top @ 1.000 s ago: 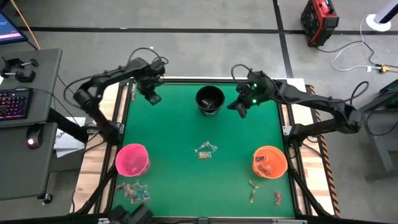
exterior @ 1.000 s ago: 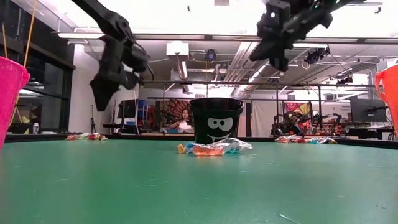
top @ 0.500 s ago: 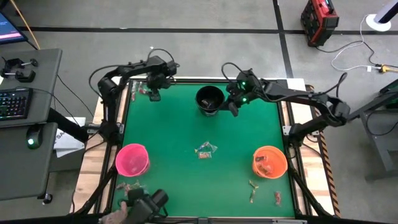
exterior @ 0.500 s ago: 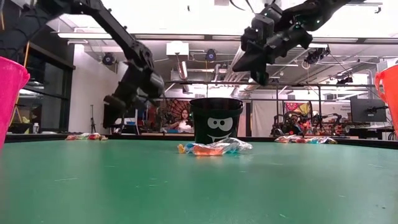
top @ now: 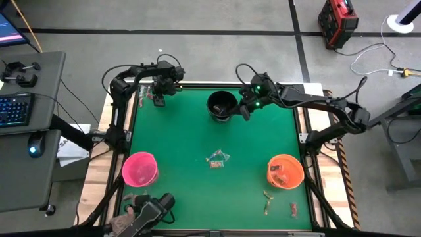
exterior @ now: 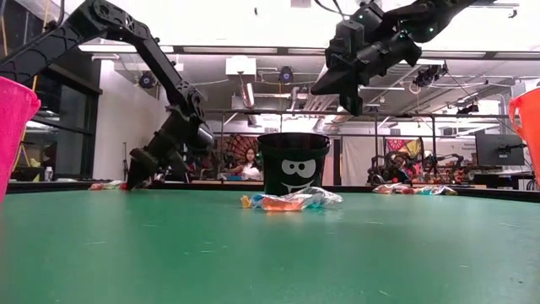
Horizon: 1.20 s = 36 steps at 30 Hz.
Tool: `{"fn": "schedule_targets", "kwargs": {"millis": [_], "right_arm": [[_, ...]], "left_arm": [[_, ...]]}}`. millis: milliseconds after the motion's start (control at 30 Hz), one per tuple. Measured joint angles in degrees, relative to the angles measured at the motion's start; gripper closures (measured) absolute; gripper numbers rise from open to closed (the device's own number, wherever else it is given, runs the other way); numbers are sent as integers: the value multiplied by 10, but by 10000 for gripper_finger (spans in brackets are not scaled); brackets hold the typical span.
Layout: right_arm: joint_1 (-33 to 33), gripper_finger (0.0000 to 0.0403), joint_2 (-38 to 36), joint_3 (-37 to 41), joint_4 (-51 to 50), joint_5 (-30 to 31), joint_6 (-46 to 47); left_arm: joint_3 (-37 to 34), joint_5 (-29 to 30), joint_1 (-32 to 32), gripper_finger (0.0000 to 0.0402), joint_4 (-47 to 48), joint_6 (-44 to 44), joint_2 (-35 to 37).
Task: Sort candy by brand, put in halloween buckets
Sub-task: Put the purple candy into the pink bin
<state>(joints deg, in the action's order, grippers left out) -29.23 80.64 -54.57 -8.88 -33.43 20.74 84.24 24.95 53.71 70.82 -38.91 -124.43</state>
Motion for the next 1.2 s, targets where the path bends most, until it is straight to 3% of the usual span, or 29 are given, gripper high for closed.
{"fn": "schedule_targets", "kwargs": {"millis": [133,233,433,600,767,933,1067,1200], "right_arm": [[0,403,0,0,6,5,4],[0,403,0,0,7,19,3],[0,403,0,0,13,30,0],[0,403,0,0,36,31,-3],[0,403,0,0,44,31,-13],[0,403,0,0,44,30,-16],[0,403,0,0,44,30,-17],[0,403,0,0,46,29,-17]], "left_arm": [[0,0,-2,199,-3,-7,-3],[0,0,-3,234,-5,-8,-3],[1,-4,-6,385,-2,66,0],[3,-66,-6,399,3,123,41],[0,-154,-9,401,-6,197,129],[-34,-257,-37,401,-13,300,263],[-85,-297,-115,401,2,385,392],[-131,-301,-244,401,30,524,512]]}}
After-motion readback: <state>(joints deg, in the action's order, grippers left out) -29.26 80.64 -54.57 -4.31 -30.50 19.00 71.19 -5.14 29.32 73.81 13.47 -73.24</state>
